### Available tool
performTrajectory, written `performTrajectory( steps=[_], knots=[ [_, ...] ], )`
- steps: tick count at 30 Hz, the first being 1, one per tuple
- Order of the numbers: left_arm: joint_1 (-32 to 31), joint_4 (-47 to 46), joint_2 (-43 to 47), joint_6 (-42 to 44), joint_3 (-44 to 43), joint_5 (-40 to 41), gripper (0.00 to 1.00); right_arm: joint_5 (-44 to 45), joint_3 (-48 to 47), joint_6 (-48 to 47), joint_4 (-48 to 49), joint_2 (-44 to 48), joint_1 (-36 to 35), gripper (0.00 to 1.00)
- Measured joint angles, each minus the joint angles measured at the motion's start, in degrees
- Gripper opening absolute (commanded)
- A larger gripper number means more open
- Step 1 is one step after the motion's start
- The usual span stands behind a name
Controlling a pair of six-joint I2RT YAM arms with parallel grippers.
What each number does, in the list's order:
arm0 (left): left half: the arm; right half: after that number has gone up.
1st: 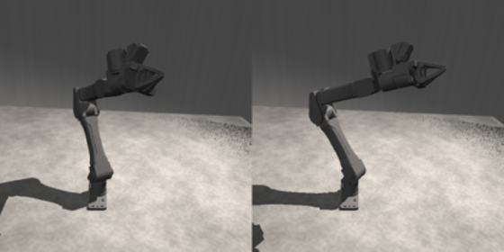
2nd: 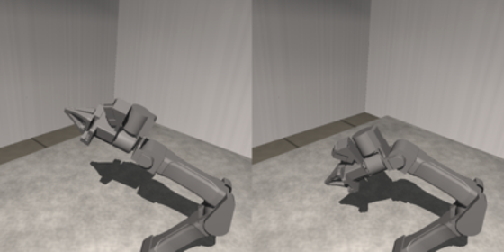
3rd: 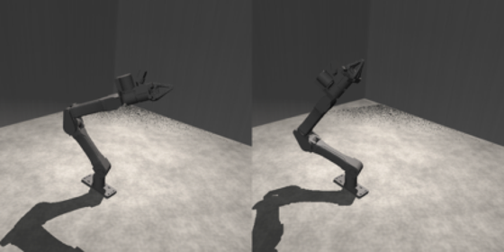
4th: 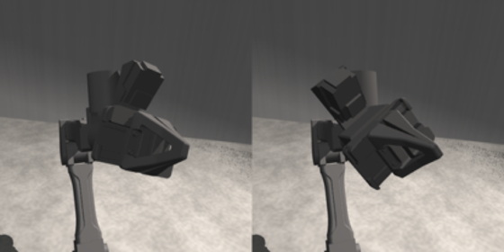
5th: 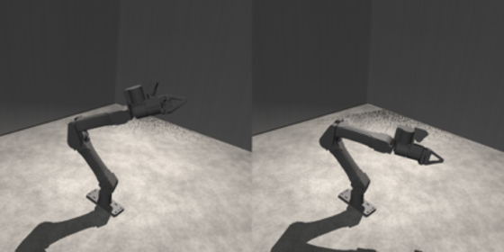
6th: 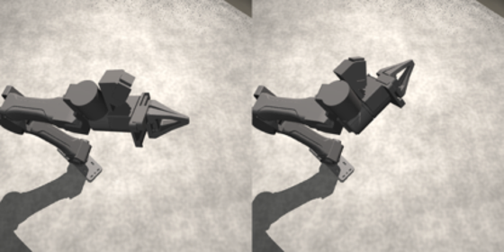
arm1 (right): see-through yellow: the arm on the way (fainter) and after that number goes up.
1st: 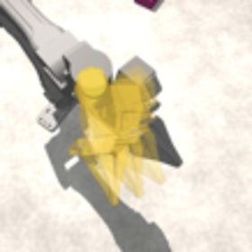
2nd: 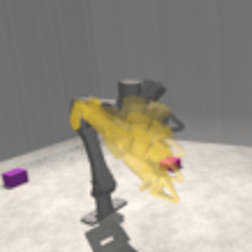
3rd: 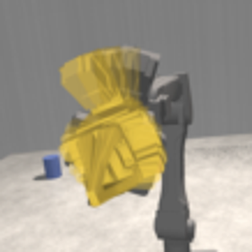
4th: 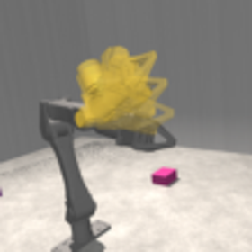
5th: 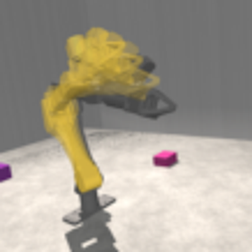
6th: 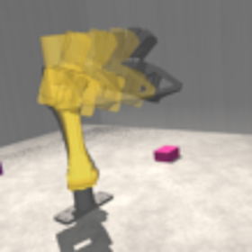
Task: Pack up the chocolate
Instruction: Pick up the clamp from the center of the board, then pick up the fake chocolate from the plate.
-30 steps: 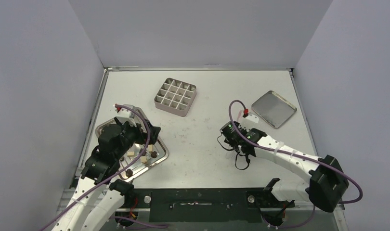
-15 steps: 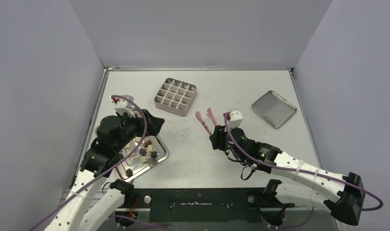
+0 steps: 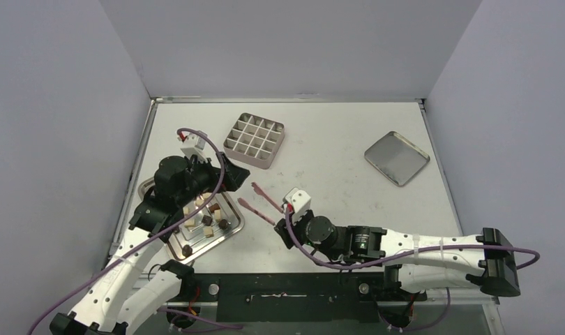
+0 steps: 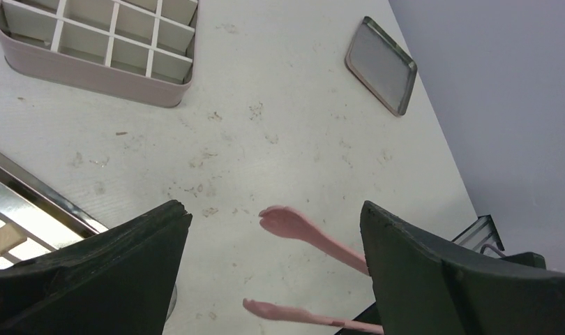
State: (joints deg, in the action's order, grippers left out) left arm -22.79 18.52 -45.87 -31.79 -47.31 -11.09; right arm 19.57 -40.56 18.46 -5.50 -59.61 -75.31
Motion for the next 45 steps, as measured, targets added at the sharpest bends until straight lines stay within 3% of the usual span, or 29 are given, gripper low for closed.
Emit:
performTrajectory(
  steps=[8, 16, 25, 32, 38, 45],
  knots=[
    [0.00, 2.86, 0.63, 2.49, 3.34, 0.83, 0.84, 1.18, -3.15, -6.05, 2.38, -5.09, -2.82, 0.46],
    [0.00, 10.25, 9.68, 7.37, -0.31, 14.80, 0.97, -1.86, -11.06, -10.75, 2.03, -14.25, -2.32, 0.46],
    [0.00, 10.12, 21.94, 12.11, -2.64, 32.20, 0.97, -5.79, -18.99, -11.96, -1.60, -28.20, -0.85, 0.41],
    [0.00, 9.84, 33.27, 13.20, 3.19, 44.96, 0.97, -10.10, -25.73, -11.08, -8.87, -35.01, 1.42, 0.41],
    [0.02, 9.25, 38.62, 13.66, 4.28, 50.56, 0.97, -13.27, -30.49, -10.03, -12.50, -38.77, 2.62, 0.41],
    [0.15, 8.76, 38.97, 14.23, 4.85, 52.48, 0.97, -14.99, -33.83, -9.84, -16.59, -43.41, 2.51, 0.40]
  ],
)
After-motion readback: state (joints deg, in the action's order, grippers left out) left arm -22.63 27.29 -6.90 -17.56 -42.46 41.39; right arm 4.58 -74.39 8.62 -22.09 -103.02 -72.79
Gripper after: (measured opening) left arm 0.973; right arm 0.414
